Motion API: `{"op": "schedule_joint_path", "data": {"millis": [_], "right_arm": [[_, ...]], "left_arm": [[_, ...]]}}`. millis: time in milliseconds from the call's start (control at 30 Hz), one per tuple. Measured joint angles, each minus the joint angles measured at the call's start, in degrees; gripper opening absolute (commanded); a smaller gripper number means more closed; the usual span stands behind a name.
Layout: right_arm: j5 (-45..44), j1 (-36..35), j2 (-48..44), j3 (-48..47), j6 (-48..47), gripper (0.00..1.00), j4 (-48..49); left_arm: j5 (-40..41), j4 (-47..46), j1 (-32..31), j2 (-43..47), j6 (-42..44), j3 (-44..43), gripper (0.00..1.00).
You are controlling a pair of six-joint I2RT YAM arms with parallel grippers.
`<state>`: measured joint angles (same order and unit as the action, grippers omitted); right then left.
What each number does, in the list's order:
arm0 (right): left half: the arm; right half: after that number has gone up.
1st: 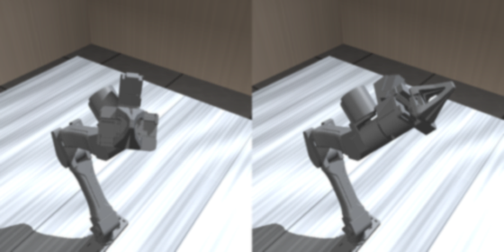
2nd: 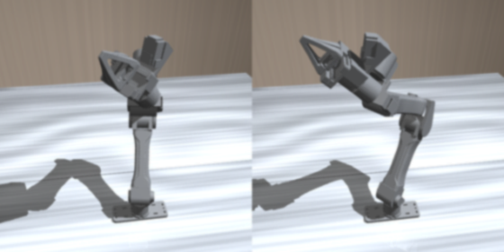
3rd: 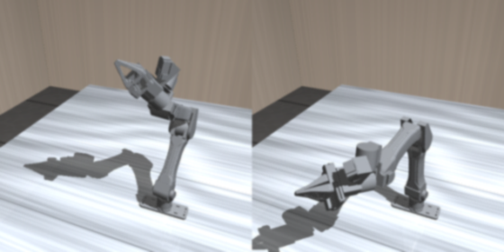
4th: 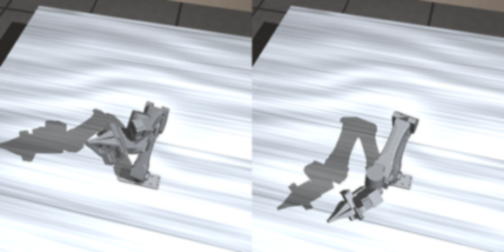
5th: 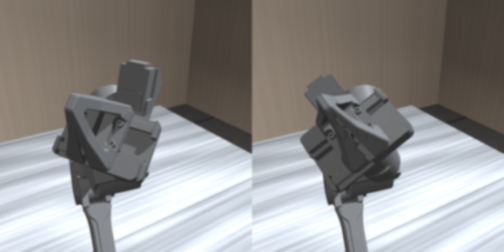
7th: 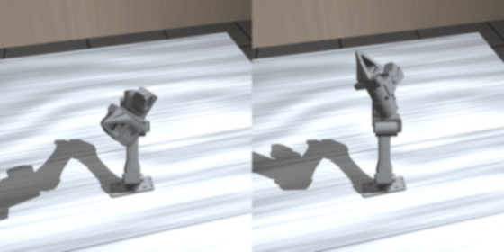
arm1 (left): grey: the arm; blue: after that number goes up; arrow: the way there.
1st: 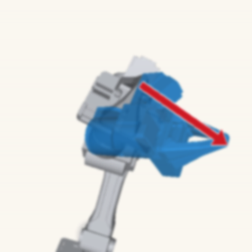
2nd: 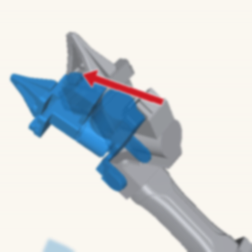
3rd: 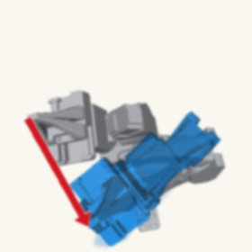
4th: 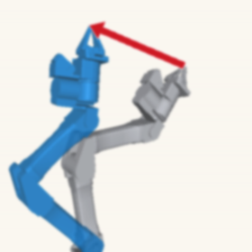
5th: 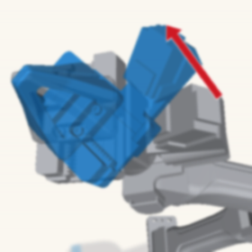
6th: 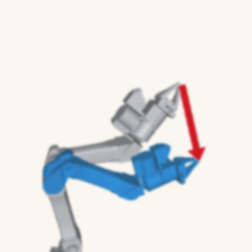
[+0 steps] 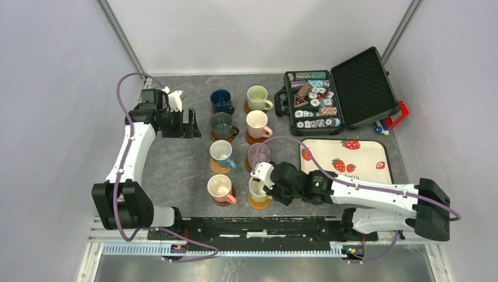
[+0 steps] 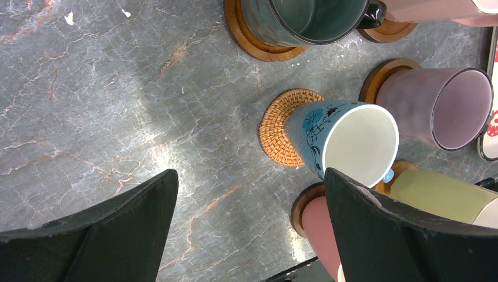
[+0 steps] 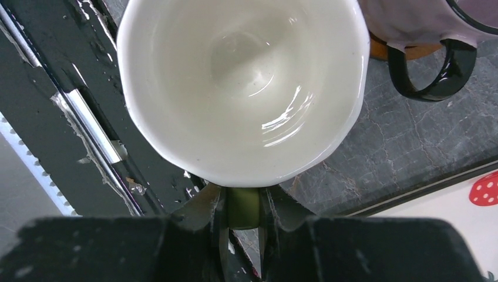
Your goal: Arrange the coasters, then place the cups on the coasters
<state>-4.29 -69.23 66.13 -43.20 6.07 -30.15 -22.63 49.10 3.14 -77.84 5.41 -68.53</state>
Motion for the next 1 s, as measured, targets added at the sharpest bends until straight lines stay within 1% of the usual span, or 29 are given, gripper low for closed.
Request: {"op": "schedule_joint_path", "data": {"millis": [233, 1000], "right_arm": [[2.03, 1.86, 1.51, 0.28, 0.79, 0.0, 0.68], [2.95, 1.84, 1.42, 1.36, 1.09, 0.0, 2.19]], "left_arm": [[0.0, -0.04, 0.0, -0.07, 0.0, 0.0, 1.0], [0.0, -1.22, 0.0, -1.31, 0.0, 0.04, 1.0]]}}
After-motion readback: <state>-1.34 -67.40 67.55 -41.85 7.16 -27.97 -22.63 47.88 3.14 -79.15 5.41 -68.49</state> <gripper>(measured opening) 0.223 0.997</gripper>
